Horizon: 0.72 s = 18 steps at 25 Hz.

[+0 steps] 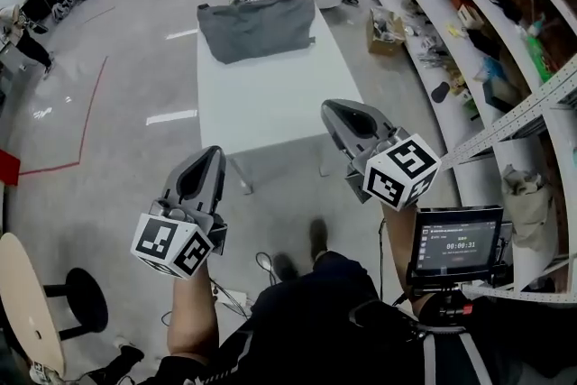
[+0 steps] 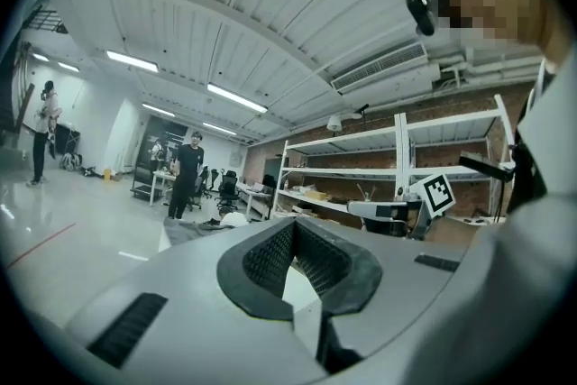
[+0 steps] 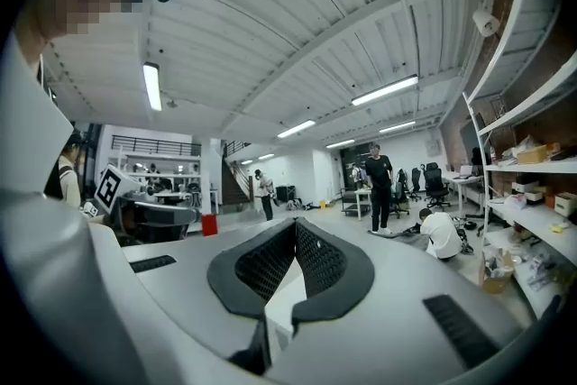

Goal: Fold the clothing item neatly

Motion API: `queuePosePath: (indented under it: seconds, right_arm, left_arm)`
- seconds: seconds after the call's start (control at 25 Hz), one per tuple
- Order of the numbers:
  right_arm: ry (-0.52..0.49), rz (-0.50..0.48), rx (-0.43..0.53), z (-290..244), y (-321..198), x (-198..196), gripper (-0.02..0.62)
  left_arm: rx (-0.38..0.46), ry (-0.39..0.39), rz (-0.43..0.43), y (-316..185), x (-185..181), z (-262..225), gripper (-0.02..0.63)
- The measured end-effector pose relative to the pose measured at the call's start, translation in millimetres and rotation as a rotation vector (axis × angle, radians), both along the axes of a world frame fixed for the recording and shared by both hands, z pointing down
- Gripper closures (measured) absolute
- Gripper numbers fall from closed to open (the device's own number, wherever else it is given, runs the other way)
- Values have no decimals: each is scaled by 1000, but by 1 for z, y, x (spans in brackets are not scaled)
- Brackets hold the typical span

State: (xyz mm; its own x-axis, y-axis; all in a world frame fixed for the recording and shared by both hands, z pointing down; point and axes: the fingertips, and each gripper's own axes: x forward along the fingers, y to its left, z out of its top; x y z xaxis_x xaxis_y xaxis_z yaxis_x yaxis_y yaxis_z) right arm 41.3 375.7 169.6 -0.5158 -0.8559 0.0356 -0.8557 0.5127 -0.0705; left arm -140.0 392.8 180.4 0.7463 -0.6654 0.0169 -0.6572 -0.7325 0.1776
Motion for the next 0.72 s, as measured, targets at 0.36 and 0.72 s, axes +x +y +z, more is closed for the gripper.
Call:
queuePosePath:
  seconds: [0.36, 0.72]
  right_arm:
    - [-23, -9, 22, -5, 109, 23, 588]
    - [-44, -34, -2, 4, 253, 70, 588]
  left_arm:
    - [4, 49, 192, 121, 39, 2, 607]
    - [-28, 9, 129, 248, 86, 3, 607]
